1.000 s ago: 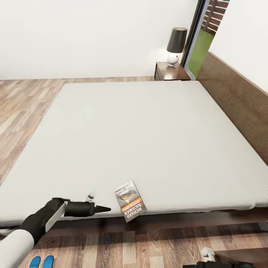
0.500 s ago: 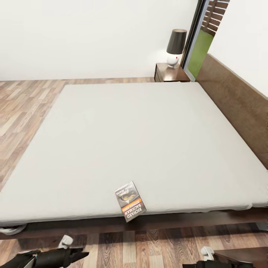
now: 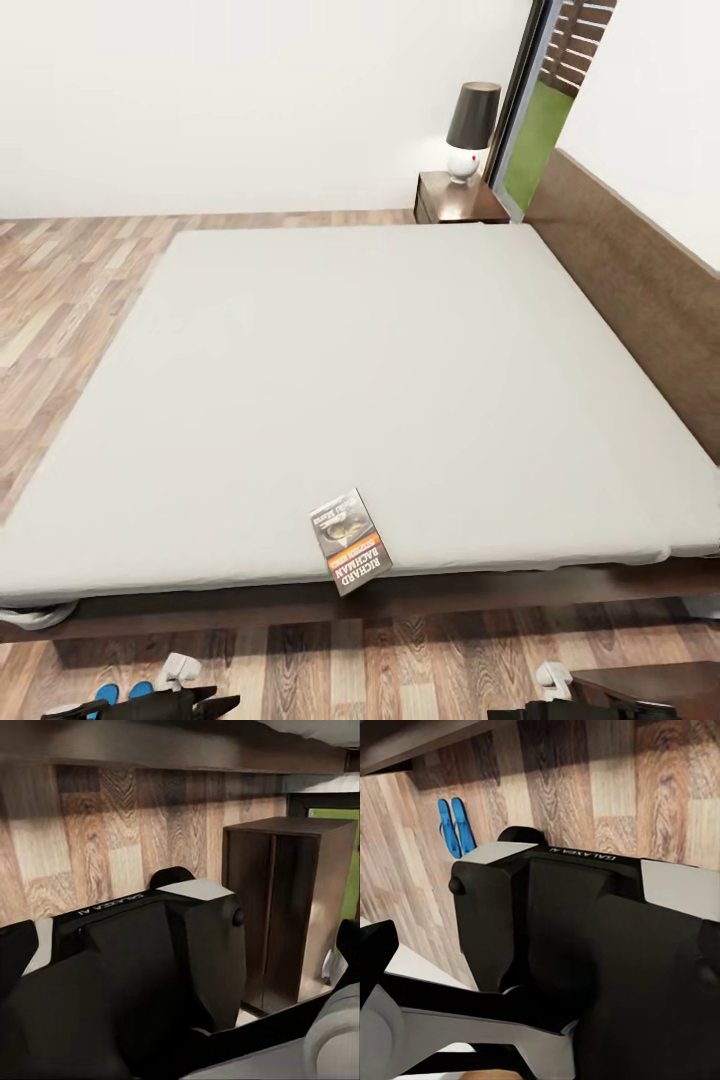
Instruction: In the bedroom, move the book from the bed onto either nightstand, and place the two sandals side by side next to the bed.
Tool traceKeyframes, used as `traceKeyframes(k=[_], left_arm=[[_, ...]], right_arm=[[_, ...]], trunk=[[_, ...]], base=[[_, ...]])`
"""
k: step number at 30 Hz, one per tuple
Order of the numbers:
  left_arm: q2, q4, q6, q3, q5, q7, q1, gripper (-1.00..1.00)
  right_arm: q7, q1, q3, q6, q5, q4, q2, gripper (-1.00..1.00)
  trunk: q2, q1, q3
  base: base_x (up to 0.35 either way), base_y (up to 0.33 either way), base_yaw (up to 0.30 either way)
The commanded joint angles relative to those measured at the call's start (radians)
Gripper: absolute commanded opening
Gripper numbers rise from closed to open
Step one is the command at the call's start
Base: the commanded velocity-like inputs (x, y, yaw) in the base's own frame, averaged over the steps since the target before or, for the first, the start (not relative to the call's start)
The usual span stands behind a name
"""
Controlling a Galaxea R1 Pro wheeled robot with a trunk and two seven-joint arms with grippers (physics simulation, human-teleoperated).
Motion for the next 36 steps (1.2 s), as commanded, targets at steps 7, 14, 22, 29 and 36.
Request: traceKeyframes(k=[7,14,22,29,36], left_arm=[[-0.017,0.000,-0.006,-0.008,0.051,0.071,0.000,1.00],[-0.028,0.000,-0.007,-0.008,0.074,0.073,0.001,1.00],[-0.028,0.000,-0.006,-0.008,0.075,0.073,0.001,1.00],[-0.028,0.000,-0.005,-0.008,0.075,0.073,0.001,1.00],[-0.028,0.000,-0.005,-0.008,0.075,0.073,0.001,1.00]], right_arm=[[0.002,0.000,0.000,0.010,-0.008,0.002,0.001,1.00],[0.002,0.000,0.000,0.010,-0.005,0.003,0.001,1.00],[0.002,0.000,0.000,0.010,-0.004,0.032,0.001,1.00],[0.002,0.000,0.000,0.009,-0.004,0.037,0.001,1.00],[0.002,0.000,0.000,0.009,-0.003,0.039,0.001,1.00]], trunk=[[0.028,-0.015,0.012],[0.028,-0.015,0.012],[0.028,-0.015,0.012],[0.028,-0.015,0.012],[0.028,-0.015,0.012]], base=[[0.000,0.000,0.000],[0.000,0.000,0.000],[0.000,0.000,0.000],[0.000,0.000,0.000],[0.000,0.000,0.000]])
